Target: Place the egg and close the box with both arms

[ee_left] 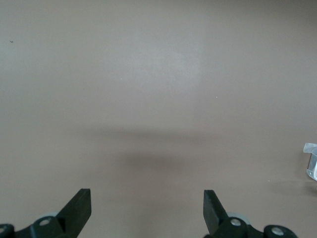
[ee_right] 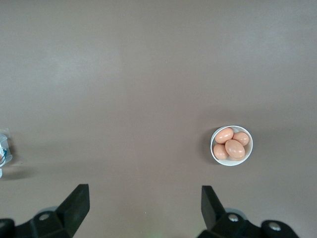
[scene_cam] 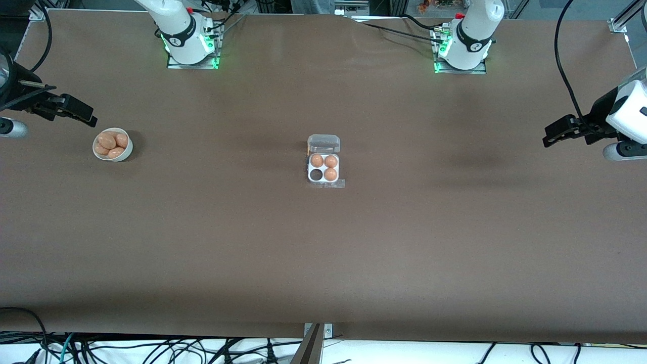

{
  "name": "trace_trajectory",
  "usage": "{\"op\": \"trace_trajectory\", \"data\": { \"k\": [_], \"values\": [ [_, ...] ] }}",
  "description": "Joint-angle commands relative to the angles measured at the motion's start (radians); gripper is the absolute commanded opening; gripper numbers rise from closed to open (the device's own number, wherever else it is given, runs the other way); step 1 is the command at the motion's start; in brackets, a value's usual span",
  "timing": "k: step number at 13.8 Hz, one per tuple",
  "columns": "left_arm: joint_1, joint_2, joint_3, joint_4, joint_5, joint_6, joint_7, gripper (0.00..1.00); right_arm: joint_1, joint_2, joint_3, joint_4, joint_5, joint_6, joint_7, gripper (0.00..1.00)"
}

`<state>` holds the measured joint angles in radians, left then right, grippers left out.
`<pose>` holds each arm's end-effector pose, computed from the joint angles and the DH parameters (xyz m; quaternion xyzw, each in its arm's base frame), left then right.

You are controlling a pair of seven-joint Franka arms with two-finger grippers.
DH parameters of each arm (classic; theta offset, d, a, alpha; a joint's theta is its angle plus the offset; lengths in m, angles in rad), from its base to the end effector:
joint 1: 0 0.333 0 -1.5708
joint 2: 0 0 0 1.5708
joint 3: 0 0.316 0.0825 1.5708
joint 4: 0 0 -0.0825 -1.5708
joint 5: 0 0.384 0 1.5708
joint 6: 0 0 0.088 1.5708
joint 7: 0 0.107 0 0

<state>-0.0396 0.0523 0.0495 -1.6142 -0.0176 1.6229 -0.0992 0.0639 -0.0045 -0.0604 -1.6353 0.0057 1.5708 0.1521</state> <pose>0.5723 0.0032 0.5790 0.9982 0.0552 -0.0221 0.0065 0.5508 0.0025 0.5966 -0.9968 0.0743 0.0301 0.0006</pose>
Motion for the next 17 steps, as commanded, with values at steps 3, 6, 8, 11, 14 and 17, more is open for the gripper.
{"op": "trace_trajectory", "data": {
  "k": [3, 6, 8, 11, 14, 17],
  "values": [
    [0.001, 0.015, 0.003, 0.034, -0.002, -0.026, 0.021, 1.00, -0.012, 0.001, 0.005, 0.009, 0.011, -0.002, -0.011, 1.00],
    [0.001, 0.015, 0.003, 0.034, -0.002, -0.026, 0.021, 1.00, -0.012, 0.000, 0.005, 0.009, 0.011, -0.003, -0.011, 1.00],
    [0.001, 0.015, 0.003, 0.034, -0.002, -0.026, 0.021, 1.00, -0.012, 0.001, 0.005, 0.009, 0.011, -0.003, -0.011, 1.00],
    [0.001, 0.015, 0.003, 0.034, -0.002, -0.026, 0.021, 1.00, -0.012, 0.000, 0.005, 0.009, 0.011, -0.003, -0.011, 1.00],
    [0.001, 0.015, 0.003, 0.034, -0.002, -0.026, 0.021, 1.00, -0.012, 0.001, 0.005, 0.005, 0.014, -0.005, -0.013, 1.00],
    [0.001, 0.015, 0.003, 0.034, -0.002, -0.026, 0.021, 1.00, -0.012, 0.035, 0.005, 0.006, 0.046, 0.015, -0.011, 1.00]
  ]
}}
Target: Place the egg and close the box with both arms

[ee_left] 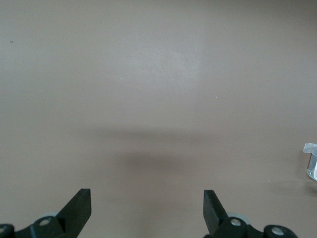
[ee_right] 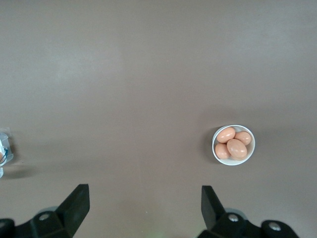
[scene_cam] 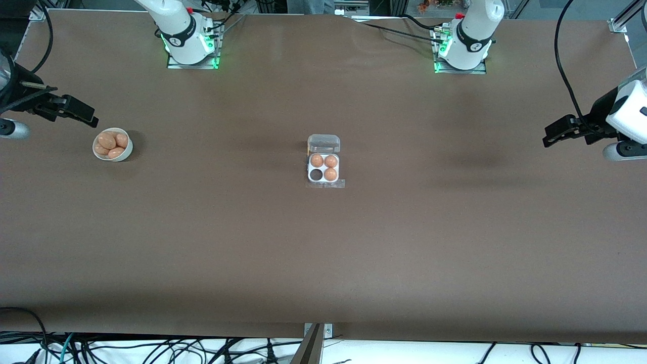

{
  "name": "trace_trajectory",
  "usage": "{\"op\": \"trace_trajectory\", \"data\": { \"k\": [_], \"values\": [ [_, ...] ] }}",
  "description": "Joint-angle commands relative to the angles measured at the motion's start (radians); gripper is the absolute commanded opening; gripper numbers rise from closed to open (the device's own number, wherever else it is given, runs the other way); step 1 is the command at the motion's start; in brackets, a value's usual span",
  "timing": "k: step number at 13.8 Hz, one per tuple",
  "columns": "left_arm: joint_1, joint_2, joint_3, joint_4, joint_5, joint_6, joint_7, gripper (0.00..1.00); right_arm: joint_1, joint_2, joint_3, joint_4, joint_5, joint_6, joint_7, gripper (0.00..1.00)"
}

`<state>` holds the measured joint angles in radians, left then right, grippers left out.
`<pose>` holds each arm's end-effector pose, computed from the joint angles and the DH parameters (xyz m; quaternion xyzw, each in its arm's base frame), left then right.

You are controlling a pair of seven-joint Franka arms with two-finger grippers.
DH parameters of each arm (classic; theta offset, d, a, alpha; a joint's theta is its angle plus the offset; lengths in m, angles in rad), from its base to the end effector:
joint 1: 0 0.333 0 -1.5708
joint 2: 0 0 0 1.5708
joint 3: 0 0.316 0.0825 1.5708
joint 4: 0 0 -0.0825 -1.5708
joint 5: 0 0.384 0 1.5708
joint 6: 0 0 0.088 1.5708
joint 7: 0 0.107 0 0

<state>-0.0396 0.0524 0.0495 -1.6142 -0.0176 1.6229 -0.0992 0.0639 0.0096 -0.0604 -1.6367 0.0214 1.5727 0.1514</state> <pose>0.5723 0.0032 0.5789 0.9982 0.0552 -0.0221 0.0065 0.5545 0.0044 0.5883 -0.9965 0.0743 0.0375 0.0075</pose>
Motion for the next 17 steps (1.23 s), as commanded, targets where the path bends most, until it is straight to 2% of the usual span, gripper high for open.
{"op": "trace_trajectory", "data": {
  "k": [1, 7, 10, 13, 17],
  "values": [
    [0.001, 0.015, 0.003, 0.034, -0.002, -0.026, 0.021, 1.00, -0.013, 0.030, 0.005, 0.008, 0.026, 0.013, -0.015, 1.00],
    [0.001, 0.015, 0.003, 0.034, -0.002, -0.026, 0.021, 1.00, -0.061, 0.199, -0.016, -0.021, 0.011, 0.004, -0.174, 1.00],
    [0.001, 0.015, 0.003, 0.034, -0.002, -0.026, 0.021, 1.00, -0.065, 0.227, -0.070, -0.124, 0.005, 0.091, -0.245, 1.00],
    [0.003, 0.015, 0.003, 0.034, -0.002, -0.026, 0.021, 1.00, -0.065, 0.216, -0.108, -0.288, -0.080, 0.260, -0.321, 1.00],
    [0.003, 0.015, 0.003, 0.034, -0.002, -0.026, 0.021, 1.00, -0.065, 0.228, -0.163, -0.391, -0.196, 0.366, -0.461, 1.00]
  ]
}}
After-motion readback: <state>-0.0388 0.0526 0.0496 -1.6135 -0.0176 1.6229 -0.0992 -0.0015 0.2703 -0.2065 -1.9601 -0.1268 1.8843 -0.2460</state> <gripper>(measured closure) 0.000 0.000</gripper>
